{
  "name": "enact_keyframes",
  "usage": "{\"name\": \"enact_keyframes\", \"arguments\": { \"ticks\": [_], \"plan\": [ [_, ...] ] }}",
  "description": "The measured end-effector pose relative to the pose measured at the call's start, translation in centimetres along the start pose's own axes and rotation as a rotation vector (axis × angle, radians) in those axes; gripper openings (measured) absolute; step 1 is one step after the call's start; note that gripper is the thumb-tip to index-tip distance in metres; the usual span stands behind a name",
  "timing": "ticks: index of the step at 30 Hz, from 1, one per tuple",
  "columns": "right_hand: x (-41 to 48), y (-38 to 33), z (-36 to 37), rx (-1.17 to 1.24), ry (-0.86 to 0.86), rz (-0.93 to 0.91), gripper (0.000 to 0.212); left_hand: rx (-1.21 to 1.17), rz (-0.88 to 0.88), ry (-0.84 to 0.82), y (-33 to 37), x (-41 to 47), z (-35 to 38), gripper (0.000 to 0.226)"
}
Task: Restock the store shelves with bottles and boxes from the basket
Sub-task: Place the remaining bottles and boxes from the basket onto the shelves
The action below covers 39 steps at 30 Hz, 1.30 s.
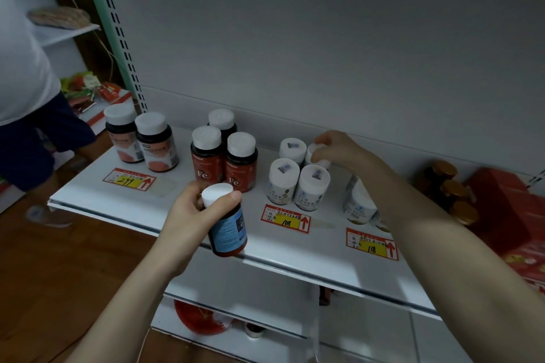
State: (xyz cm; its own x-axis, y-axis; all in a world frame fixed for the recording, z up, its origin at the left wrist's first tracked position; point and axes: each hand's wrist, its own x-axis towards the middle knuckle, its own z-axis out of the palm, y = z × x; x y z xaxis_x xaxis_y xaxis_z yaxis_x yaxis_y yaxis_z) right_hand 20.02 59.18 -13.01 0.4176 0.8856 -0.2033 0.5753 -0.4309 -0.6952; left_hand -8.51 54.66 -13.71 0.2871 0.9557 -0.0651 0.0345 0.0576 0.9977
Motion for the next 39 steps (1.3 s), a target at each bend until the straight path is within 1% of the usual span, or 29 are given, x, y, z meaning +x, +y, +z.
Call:
{"name": "enact_keyframes", "arguments": {
  "ticks": [4,8,11,13,15,18,20,21,23,25,28,29,30,32,33,34,36,37,39],
  "plan": [
    [-0.1,0.1,0.3,0.019,0.017,0.009,0.050,-0.024,-0.007,-0.012,-0.1,0.3,0.3,0.016],
    [-0.3,0.3,0.5,0.079,0.060,0.030,0.038,-0.057,-0.019,-0.053,0.2,0.6,0.8,0.038],
    [-0.4,0.5,0.6,0.055,0.107,0.032,0.037,-0.081,-0.028,-0.094,0.5,0.9,1.1,0.040],
    [-0.6,0.4,0.6,0.041,0.103,0.032,0.036,-0.129,-0.033,-0.127,0.9,1.0,1.3,0.041],
    [-1.0,0.1,0.3,0.009,0.108,-0.001,0.024,-0.192,-0.049,-0.166,1.3,1.1,1.4,0.040],
    [-2.5,-0.9,-0.2,-0.028,0.238,-0.132,0.013,-0.293,-0.092,-0.226,2.0,1.2,1.3,0.049],
    [-4.3,-1.9,-0.3,0.056,0.324,-0.209,0.024,-0.348,-0.099,-0.247,2.4,1.3,1.1,0.047],
    [-5.3,-2.6,-0.2,0.117,0.336,-0.252,0.022,-0.367,-0.097,-0.254,2.5,1.4,1.0,0.045],
    [-7.5,-3.8,0.1,0.241,0.297,-0.315,0.013,-0.379,-0.091,-0.276,2.7,1.4,0.8,0.044],
    [-10.1,-5.2,0.6,0.329,0.200,-0.355,0.010,-0.363,-0.083,-0.301,2.9,1.4,0.6,0.044],
    [-13.3,-6.9,1.5,0.351,0.066,-0.411,0.008,-0.334,-0.062,-0.326,2.9,1.1,0.4,0.048],
    [-14.1,-7.3,1.9,0.341,0.028,-0.421,0.005,-0.334,-0.051,-0.333,2.8,1.0,0.3,0.053],
    [-14.8,-7.6,2.2,0.328,-0.007,-0.430,0.004,-0.347,-0.048,-0.342,2.8,0.8,0.3,0.063],
    [-15.9,-8.1,2.8,0.279,-0.064,-0.445,0.009,-0.360,-0.036,-0.366,2.4,0.8,0.4,0.086],
    [-16.3,-8.2,3.0,0.266,-0.082,-0.453,0.013,-0.364,-0.023,-0.386,2.2,0.6,0.5,0.090],
    [-16.8,-8.3,3.2,0.266,-0.096,-0.465,0.016,-0.369,-0.012,-0.411,2.2,0.4,0.5,0.088],
    [-17.7,-8.2,3.6,0.294,-0.097,-0.477,0.013,-0.374,0.002,-0.454,2.1,-0.1,0.8,0.084],
    [-18.1,-8.0,3.7,0.321,-0.084,-0.468,0.011,-0.368,0.001,-0.468,2.0,-0.3,1.0,0.083],
    [-18.8,-7.3,3.9,0.362,-0.038,-0.433,0.009,-0.361,-0.013,-0.504,1.8,-0.9,1.2,0.072]
  ]
}}
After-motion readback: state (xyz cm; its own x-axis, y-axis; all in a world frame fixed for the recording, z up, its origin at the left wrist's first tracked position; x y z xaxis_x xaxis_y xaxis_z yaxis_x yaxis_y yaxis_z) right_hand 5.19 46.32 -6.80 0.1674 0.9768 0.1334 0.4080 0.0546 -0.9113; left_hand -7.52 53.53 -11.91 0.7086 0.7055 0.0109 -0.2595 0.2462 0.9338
